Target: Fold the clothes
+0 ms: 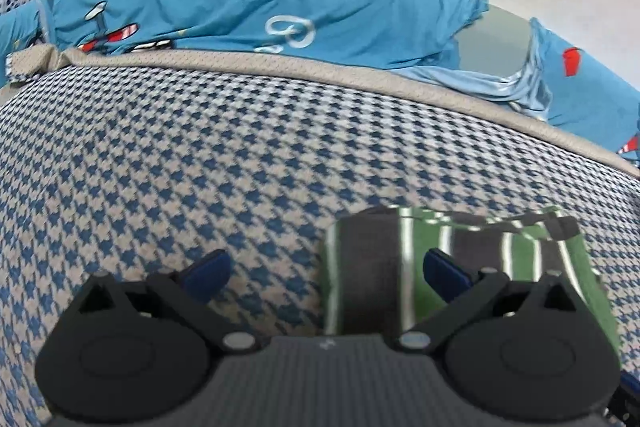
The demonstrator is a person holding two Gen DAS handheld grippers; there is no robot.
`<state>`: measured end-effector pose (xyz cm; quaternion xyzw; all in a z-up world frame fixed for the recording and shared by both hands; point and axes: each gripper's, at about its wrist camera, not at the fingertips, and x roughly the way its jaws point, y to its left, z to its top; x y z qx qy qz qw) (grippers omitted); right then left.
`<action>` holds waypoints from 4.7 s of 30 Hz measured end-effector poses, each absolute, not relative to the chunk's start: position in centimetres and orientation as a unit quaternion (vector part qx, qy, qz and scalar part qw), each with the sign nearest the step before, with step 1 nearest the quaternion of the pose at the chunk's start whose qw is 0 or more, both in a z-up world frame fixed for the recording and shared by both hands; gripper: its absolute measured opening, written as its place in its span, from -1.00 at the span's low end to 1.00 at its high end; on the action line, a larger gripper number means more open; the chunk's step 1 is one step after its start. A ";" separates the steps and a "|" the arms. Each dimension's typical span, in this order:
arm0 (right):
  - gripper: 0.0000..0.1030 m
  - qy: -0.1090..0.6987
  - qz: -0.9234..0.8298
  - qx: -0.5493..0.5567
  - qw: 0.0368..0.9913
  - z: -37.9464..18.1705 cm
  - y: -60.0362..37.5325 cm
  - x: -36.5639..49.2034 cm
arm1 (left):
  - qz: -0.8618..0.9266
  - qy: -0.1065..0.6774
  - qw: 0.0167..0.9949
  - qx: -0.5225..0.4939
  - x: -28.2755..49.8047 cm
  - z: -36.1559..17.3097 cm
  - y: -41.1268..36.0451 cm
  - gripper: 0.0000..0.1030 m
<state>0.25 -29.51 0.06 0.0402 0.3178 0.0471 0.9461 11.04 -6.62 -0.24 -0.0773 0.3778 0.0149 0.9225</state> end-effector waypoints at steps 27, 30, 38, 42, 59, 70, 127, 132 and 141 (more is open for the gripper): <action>-0.41 0.347 0.033 0.061 0.935 -1.8 -30.9 0.8 | 0.026 0.417 0.902 -0.109 14.6 -3.3 -7.7 1.00; -0.40 0.346 0.034 0.061 0.936 -1.9 -30.9 0.7 | 0.039 0.410 0.903 -0.122 14.7 -2.9 -6.8 1.00; -0.39 0.343 0.030 0.057 0.937 -2.1 -30.8 0.7 | 0.053 0.402 0.905 -0.133 13.9 -1.7 -5.2 1.00; -0.39 0.338 0.030 0.057 0.939 -1.9 -30.7 0.5 | 0.047 0.396 0.909 -0.119 12.7 -0.7 -5.3 1.00; -0.37 0.332 0.031 0.044 0.942 -1.5 -30.6 -0.1 | 0.000 0.399 0.916 -0.048 7.4 -0.2 -8.2 1.00; -0.32 0.332 0.028 0.043 0.942 -1.6 -30.9 -0.1 | -0.009 0.403 0.915 -0.036 4.5 0.0 -9.2 1.00; 0.01 0.416 0.127 0.119 0.893 -2.3 -36.5 7.5 | -0.136 0.430 0.892 -0.032 6.1 -0.5 -7.7 1.00; 0.04 0.425 0.138 0.141 0.883 -2.9 -36.9 8.7 | -0.152 0.436 0.886 -0.048 7.2 -1.1 -7.4 1.00; 0.09 0.419 0.145 0.157 0.883 -3.3 -36.7 10.0 | -0.159 0.439 0.882 -0.063 9.1 -2.3 -7.4 1.00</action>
